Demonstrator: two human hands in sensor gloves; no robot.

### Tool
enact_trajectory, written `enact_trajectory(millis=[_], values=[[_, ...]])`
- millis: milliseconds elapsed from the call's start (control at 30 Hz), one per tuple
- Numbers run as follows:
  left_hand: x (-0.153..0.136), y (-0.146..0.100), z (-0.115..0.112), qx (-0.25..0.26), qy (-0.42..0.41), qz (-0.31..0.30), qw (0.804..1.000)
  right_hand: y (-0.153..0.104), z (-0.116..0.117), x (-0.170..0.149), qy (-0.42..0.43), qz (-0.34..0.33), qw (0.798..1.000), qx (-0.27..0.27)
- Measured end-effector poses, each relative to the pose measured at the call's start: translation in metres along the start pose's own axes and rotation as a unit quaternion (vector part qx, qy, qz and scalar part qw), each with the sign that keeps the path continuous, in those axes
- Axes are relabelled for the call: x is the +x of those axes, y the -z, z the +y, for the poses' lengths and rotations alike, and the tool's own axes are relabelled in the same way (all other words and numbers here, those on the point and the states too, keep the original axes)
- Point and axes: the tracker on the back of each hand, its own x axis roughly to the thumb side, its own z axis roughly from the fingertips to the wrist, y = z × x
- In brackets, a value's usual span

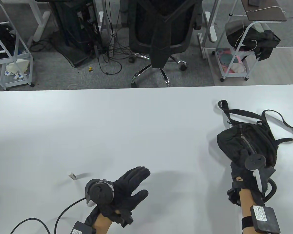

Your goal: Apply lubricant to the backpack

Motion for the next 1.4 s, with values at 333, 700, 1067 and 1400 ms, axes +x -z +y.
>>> enact_trajectory(millis=[333, 700, 1067, 1400], values=[[-0.001, -0.001, 0.004, 0.012, -0.007, 0.006, 1.0, -0.006, -0.05, -0.03, 0.217, -0.028, 0.975, -0.033], [0.009, -0.004, 0.015, 0.04, 0.004, -0.008, 0.999, -0.079, -0.077, 0.012, 0.292, -0.259, 0.917, -0.078], [0.013, -0.01, 0.033, 0.081, 0.018, -0.015, 0.996, -0.149, -0.01, 0.077, 0.223, -0.423, 0.877, 0.051], [0.01, -0.008, 0.029, 0.066, 0.022, -0.004, 0.998, -0.184, 0.039, 0.097, 0.049, -0.526, 0.844, 0.09]])
